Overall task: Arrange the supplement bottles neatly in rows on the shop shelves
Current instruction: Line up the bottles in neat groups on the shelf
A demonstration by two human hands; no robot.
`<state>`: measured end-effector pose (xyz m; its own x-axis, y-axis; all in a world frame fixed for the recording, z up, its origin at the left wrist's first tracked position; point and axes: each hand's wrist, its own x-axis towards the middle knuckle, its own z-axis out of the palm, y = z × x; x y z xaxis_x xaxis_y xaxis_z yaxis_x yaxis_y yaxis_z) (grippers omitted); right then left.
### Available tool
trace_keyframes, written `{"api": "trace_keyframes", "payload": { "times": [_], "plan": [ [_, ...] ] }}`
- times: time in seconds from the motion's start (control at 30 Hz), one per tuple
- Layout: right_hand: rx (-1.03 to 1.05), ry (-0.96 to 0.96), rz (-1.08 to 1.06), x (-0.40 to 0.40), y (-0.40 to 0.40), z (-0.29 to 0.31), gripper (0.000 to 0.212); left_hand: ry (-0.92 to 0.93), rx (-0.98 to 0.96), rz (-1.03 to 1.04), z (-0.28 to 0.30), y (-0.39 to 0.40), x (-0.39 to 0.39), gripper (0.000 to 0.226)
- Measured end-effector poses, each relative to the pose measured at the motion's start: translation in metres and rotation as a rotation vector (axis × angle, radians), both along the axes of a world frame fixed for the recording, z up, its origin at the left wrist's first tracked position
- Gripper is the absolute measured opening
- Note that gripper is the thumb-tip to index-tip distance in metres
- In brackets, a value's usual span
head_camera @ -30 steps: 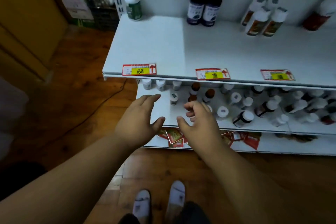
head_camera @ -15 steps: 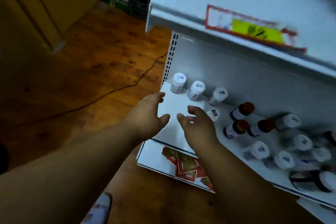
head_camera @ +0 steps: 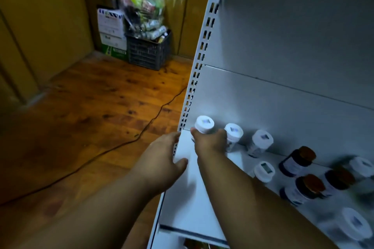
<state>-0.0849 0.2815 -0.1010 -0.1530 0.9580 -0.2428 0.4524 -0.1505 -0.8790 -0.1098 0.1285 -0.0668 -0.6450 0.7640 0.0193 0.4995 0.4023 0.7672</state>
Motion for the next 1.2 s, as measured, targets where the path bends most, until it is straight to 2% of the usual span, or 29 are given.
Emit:
{"api": "trace_keyframes", "payload": {
  "times": [0.1, 0.2, 0.27, 0.37, 0.5, 0.6, 0.67, 0.73, 0.8, 0.9, 1.07, 1.13, 1.2],
  "plan": [
    [0.082, 0.02, 0.0, -0.012, 0.011, -0.017, 0.058, 0.01, -0.021, -0.014, -0.012, 0.003, -0.012, 0.067],
    [0.151, 0.066, 0.039, -0.002, 0.004, -0.028, 0.051, -0.041, -0.019, 0.006, -0.023, 0.001, -0.017, 0.065],
    [0.127, 0.124, 0.12, 0.02, -0.009, -0.031, 0.049, -0.064, -0.016, 0.0, -0.024, -0.005, -0.013, 0.062],
    [-0.018, 0.233, 0.29, 0.06, -0.034, -0.009, 0.058, -0.095, -0.029, -0.005, -0.009, -0.013, 0.002, 0.064],
    [-0.183, 0.325, 0.426, 0.109, -0.062, 0.062, 0.051, -0.251, 0.027, 0.0, 0.033, -0.031, 0.033, 0.059],
    [-0.254, 0.276, 0.473, 0.156, -0.093, 0.136, 0.048, -0.447, 0.091, 0.057, 0.096, -0.06, 0.074, 0.046],
    [-0.37, 0.32, 0.426, 0.191, -0.119, 0.192, 0.046, -0.515, 0.085, 0.074, 0.15, -0.081, 0.104, 0.039],
    [-0.449, 0.375, 0.361, 0.225, -0.147, 0.249, 0.057, -0.569, 0.092, 0.06, 0.202, -0.102, 0.136, 0.033],
    [-0.435, 0.401, 0.311, 0.26, -0.175, 0.293, 0.072, -0.607, 0.091, -0.001, 0.243, -0.121, 0.166, 0.037],
    [-0.382, 0.443, 0.212, 0.313, -0.212, 0.345, 0.073, -0.595, 0.042, -0.143, 0.29, -0.149, 0.21, 0.056],
    [-0.37, 0.541, 0.037, 0.396, -0.237, 0.413, 0.087, -0.507, 0.003, -0.348, 0.364, -0.168, 0.27, 0.058],
    [-0.334, 0.587, -0.016, 0.431, -0.236, 0.435, 0.081, -0.463, 0.007, -0.434, 0.392, -0.164, 0.299, 0.06],
    [-0.289, 0.649, -0.079, 0.472, -0.233, 0.457, 0.066, -0.431, 0.013, -0.52, 0.413, -0.153, 0.334, 0.055]
  ]
}}
